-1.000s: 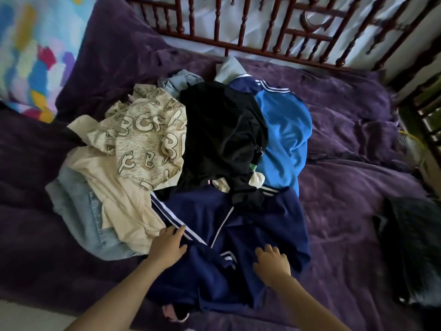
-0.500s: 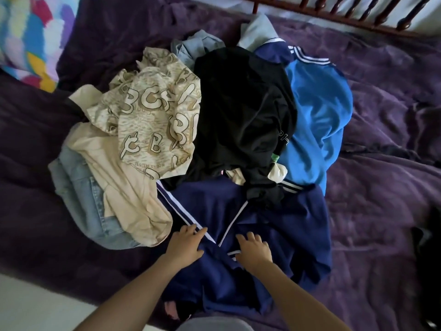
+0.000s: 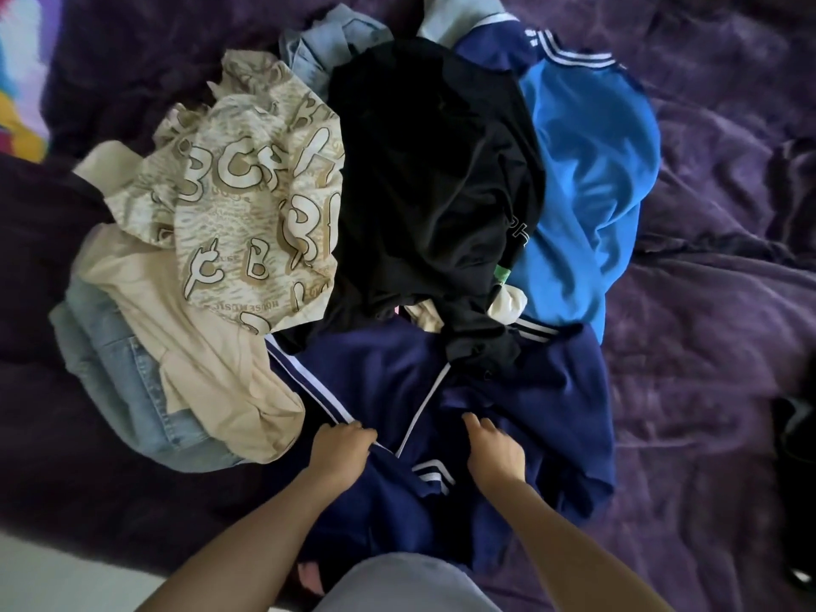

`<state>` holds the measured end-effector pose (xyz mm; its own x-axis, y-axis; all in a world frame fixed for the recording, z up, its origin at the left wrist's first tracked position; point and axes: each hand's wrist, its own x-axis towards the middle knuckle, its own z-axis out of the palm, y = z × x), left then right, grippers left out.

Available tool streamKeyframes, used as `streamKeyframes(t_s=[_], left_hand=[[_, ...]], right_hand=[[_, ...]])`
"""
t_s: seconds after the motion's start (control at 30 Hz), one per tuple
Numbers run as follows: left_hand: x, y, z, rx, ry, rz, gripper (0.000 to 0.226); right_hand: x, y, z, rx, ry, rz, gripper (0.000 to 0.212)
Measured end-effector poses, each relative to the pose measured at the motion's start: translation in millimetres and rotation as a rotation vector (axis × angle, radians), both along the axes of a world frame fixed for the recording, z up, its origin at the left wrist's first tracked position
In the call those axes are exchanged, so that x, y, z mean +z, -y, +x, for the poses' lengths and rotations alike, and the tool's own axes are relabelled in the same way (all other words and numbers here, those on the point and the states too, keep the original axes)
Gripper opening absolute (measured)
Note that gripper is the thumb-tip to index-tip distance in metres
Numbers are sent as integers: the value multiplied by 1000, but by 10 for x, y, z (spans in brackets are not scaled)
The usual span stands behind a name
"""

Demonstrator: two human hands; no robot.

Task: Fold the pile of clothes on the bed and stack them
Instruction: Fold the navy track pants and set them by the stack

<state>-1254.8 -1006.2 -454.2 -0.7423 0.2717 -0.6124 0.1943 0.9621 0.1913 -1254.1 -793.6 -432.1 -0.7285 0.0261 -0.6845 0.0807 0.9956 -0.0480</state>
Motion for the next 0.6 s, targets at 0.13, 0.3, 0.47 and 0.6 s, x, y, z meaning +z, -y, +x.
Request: streamKeyframes(t_s=[0.13,0.3,0.47,0.6], left_hand=[[8,46,85,15,28,-37,28],[422,147,64,171,-116,115,25],[1302,196,-335,299,-356,269,19],[2245,194,-666,390,-620,432,20]], right_hand=[[174,-219,63,-178,-115,-10,29],[584,-507,50,-469,-379,-201,18],[1393,-657,-194,-540,-692,-343,8],[2262,-720,-443,-583,-946,-402,13]])
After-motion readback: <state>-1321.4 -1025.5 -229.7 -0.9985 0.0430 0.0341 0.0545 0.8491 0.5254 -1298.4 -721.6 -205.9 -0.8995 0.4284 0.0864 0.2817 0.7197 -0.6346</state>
